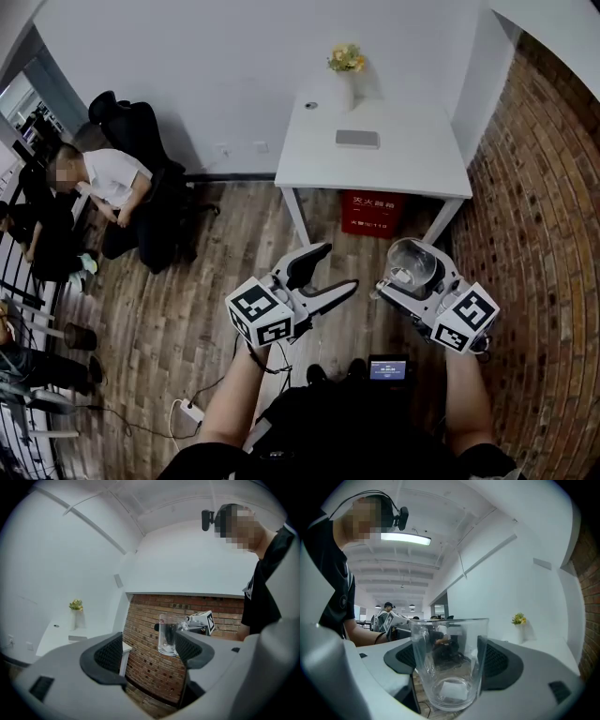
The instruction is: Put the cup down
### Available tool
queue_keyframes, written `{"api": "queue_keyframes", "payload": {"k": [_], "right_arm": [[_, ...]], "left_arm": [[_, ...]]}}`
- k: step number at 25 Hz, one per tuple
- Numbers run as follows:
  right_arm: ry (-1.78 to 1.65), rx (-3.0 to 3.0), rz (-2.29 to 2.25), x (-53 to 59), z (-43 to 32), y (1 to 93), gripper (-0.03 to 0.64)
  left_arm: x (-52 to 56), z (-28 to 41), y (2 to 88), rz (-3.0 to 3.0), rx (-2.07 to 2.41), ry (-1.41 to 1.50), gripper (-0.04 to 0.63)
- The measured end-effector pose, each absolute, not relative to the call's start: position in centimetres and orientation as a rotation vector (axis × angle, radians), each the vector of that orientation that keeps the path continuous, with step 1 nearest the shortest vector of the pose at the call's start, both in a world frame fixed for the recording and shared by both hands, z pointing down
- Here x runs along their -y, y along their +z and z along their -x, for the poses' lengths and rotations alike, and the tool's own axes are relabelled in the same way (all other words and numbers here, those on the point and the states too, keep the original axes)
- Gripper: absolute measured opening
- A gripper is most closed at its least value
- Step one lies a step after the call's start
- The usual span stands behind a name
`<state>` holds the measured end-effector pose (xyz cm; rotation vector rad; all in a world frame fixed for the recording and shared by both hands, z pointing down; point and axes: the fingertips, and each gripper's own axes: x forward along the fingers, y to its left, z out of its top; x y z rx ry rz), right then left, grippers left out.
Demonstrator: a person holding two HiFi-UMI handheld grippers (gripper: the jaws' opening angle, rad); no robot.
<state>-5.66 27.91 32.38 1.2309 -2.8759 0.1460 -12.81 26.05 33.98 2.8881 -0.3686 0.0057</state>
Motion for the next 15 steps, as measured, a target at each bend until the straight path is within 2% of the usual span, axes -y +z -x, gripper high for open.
{"api": "queue_keyframes", "payload": {"k": [15], "right_arm": [[0.180, 2.870, -1.265, -28.6, 2.3, 33.2, 0.377]], "left_arm": [[-26.7, 8.9, 34.8, -2.876, 0.336, 0.036, 0.354]]}}
